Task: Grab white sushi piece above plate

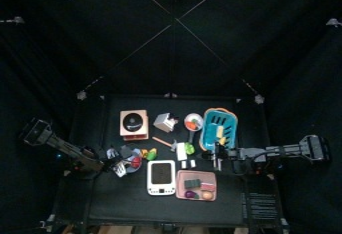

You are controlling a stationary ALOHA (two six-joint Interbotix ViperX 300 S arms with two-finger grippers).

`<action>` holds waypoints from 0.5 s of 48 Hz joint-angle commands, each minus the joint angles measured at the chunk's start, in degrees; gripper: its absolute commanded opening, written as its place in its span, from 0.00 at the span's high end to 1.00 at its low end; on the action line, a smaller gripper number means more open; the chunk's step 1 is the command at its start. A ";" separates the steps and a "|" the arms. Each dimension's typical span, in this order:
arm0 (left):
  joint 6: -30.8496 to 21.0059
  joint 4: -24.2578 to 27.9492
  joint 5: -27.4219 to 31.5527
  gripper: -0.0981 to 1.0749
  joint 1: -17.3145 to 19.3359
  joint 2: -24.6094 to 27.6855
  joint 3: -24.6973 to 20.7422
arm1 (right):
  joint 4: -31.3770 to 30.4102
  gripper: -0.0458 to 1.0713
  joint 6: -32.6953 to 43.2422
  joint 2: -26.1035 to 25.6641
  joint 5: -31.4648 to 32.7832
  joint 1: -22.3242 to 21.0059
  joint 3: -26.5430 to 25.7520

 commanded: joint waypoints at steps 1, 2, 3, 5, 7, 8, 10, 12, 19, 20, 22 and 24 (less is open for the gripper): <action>0.09 0.97 -0.35 0.18 0.18 -0.44 -1.67 | 1.32 0.95 0.18 1.14 -0.26 0.53 -1.41; 0.09 1.23 -0.53 0.18 0.18 -0.44 -1.76 | 1.76 0.95 0.26 1.49 -0.26 0.88 -1.76; 0.18 1.58 -0.53 0.18 0.18 -0.53 -1.93 | 2.81 0.95 0.53 2.11 -0.26 1.32 -2.11; 0.18 2.29 -0.79 0.18 0.09 -0.70 -2.29 | 4.22 0.95 1.23 2.99 -0.26 1.93 -2.90; 0.26 3.87 -1.14 0.18 0.09 -0.79 -2.90 | 5.98 0.95 2.20 3.87 -0.26 2.37 -3.78; 0.26 4.66 -1.32 0.18 0.18 -0.79 -3.16 | 6.94 0.95 2.64 4.31 -0.18 2.55 -4.31; 0.18 6.59 -1.67 0.18 0.09 -0.88 -3.52 | 9.14 0.94 3.96 5.19 0.09 2.72 -5.45; 0.18 8.88 -2.02 0.18 0.09 -0.88 -3.96 | 11.43 0.94 5.54 6.15 0.88 2.72 -6.68; -0.62 18.37 -3.25 0.18 0.62 -0.88 -4.75 | 17.23 0.90 11.34 9.49 9.05 2.37 -11.51; -0.70 19.51 -3.43 0.18 0.88 -0.88 -4.75 | 17.49 0.89 11.95 9.93 10.55 2.29 -12.13; -0.97 21.27 -3.43 0.18 1.41 -0.88 -5.01 | 18.02 0.88 13.18 10.81 13.45 2.20 -13.45; -1.23 23.03 -3.43 0.18 2.37 -0.88 -5.27 | 18.54 0.86 14.59 11.78 16.70 2.02 -14.94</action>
